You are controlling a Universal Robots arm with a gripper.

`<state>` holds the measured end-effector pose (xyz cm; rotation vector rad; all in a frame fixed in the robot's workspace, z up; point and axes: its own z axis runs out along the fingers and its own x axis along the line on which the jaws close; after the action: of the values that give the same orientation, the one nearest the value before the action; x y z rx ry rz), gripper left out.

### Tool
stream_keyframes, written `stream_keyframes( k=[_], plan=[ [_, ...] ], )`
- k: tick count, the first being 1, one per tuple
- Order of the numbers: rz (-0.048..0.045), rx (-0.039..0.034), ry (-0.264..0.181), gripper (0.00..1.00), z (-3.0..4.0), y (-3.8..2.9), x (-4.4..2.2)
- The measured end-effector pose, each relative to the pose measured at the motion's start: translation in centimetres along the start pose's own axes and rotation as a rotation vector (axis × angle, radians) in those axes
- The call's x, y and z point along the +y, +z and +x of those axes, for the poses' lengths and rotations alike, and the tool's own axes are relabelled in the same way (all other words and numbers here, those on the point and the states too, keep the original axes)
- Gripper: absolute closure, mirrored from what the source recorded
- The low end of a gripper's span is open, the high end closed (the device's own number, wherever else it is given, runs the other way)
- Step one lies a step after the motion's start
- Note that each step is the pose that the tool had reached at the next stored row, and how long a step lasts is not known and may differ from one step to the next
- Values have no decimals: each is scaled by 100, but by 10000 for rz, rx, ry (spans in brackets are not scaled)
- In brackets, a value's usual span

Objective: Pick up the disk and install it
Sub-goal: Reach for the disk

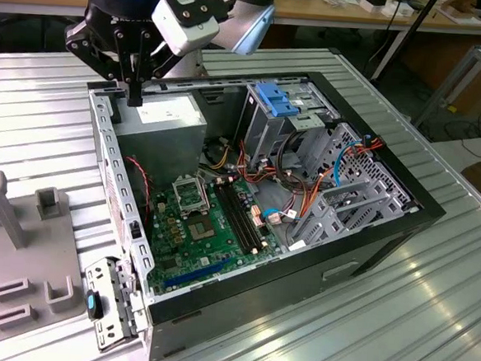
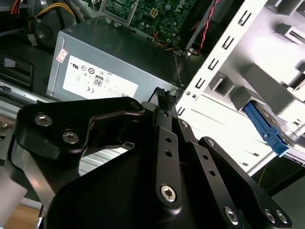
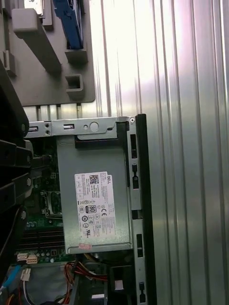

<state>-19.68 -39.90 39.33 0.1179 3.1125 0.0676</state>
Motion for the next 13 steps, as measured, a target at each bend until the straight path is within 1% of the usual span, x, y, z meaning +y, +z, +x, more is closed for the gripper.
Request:
stream_keyframes(
  k=[6, 8, 13],
  plan=[
    [0, 0, 1, 89, 93, -3, -7],
    [0, 0, 1, 89, 140, -4, -10],
    [0, 0, 0, 89, 204, -5, -15]
  ],
)
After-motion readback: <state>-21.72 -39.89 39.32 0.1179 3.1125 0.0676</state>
